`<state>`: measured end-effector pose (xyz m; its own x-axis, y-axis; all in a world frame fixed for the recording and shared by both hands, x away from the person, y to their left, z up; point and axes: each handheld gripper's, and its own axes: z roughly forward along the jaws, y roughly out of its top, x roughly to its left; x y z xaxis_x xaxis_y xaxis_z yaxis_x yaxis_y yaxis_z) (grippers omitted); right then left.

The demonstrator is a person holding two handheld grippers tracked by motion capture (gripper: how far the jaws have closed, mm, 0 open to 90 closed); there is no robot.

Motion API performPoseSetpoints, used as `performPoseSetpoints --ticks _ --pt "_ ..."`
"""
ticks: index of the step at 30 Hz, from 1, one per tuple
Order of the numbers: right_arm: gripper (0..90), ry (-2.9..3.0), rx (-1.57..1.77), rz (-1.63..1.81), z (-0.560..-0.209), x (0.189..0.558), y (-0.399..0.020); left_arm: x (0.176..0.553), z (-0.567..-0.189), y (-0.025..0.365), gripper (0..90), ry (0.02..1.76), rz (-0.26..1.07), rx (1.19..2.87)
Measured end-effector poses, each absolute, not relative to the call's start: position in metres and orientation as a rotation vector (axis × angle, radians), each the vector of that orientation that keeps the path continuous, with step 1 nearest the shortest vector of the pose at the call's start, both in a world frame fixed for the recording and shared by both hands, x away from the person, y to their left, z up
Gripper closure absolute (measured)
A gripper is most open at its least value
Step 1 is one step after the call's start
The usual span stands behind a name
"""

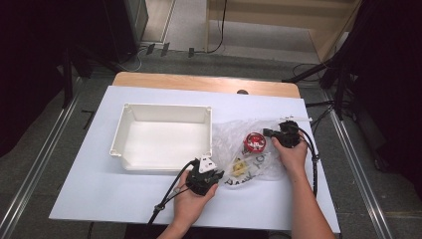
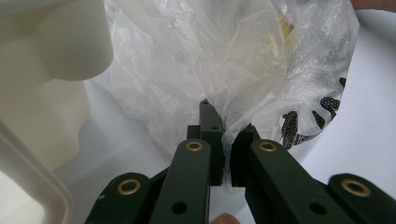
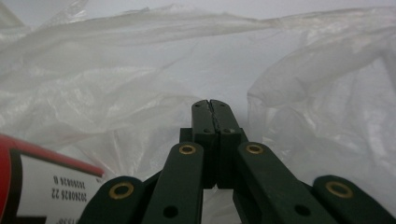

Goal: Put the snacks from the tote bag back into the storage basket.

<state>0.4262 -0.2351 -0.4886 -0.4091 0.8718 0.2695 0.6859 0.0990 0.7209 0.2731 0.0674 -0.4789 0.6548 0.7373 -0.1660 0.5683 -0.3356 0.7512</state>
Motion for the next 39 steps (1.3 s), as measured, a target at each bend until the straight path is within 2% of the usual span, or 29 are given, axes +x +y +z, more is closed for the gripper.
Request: performPoseSetpoints --ticks 6,14,20,31,39 --pt "80.2 2.073 1.483 1.239 -0.470 0.406 -0.237 0.273 -0.479 0.067 88.9 1.010 0.259 2.040" --pt "71.8 1.931 1.430 1.316 -0.436 0.349 -0.237 0.273 -0.479 0.068 88.4 1.010 0.263 2.044" --pt "76.6 1.961 1.460 1.282 -0.450 0.313 -0.234 0.273 -0.478 0.067 88.2 1.011 0.266 2.048" --pt "86.6 2.058 1.545 1.080 -0.489 0.304 -0.240 0.274 -0.479 0.069 87.2 1.022 0.252 2.031" --pt "88.6 2.081 1.512 1.046 -0.487 0.293 -0.245 0.274 -0.479 0.070 87.2 1.023 0.250 2.028"
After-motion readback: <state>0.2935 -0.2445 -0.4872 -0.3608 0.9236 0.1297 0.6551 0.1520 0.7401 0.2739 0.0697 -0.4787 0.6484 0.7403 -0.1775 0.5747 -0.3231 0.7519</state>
